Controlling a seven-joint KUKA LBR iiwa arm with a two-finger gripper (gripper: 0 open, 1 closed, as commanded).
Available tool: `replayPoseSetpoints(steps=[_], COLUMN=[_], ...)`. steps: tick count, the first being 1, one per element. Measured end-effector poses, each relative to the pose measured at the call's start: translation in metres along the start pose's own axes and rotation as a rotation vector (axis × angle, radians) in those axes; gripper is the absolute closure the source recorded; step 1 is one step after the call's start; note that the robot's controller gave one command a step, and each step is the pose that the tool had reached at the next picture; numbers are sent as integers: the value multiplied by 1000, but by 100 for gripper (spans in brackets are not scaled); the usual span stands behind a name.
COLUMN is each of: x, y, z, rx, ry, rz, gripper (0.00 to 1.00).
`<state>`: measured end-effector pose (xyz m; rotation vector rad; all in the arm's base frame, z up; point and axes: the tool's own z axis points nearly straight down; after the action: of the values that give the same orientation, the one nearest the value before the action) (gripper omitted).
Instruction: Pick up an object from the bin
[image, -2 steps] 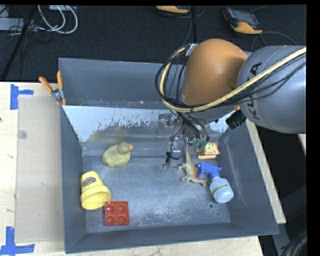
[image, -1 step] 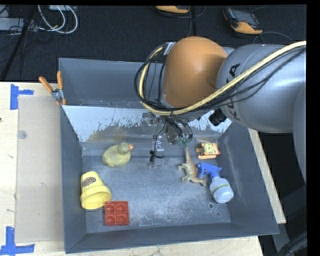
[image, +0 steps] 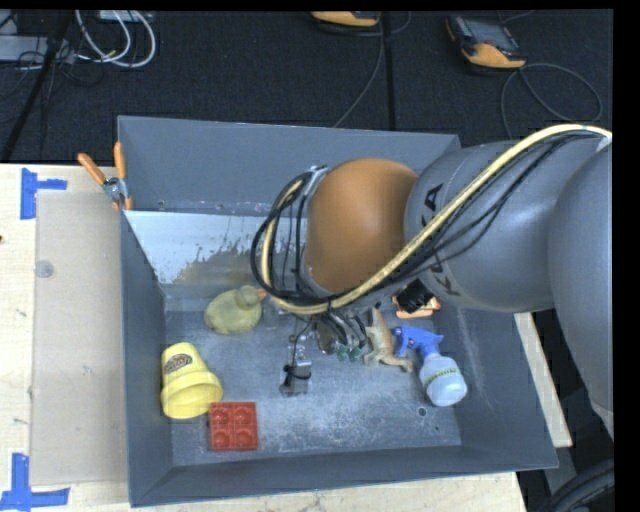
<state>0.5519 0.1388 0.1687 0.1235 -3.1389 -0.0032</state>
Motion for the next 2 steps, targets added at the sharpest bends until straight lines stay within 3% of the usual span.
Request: replayPoseSetpoints(steps=[1,2], x=[17,34], y=[13,28], z=[24,56], rx=[4,1], ry=[15,-4], rz=[-45,-137], gripper=[0,0])
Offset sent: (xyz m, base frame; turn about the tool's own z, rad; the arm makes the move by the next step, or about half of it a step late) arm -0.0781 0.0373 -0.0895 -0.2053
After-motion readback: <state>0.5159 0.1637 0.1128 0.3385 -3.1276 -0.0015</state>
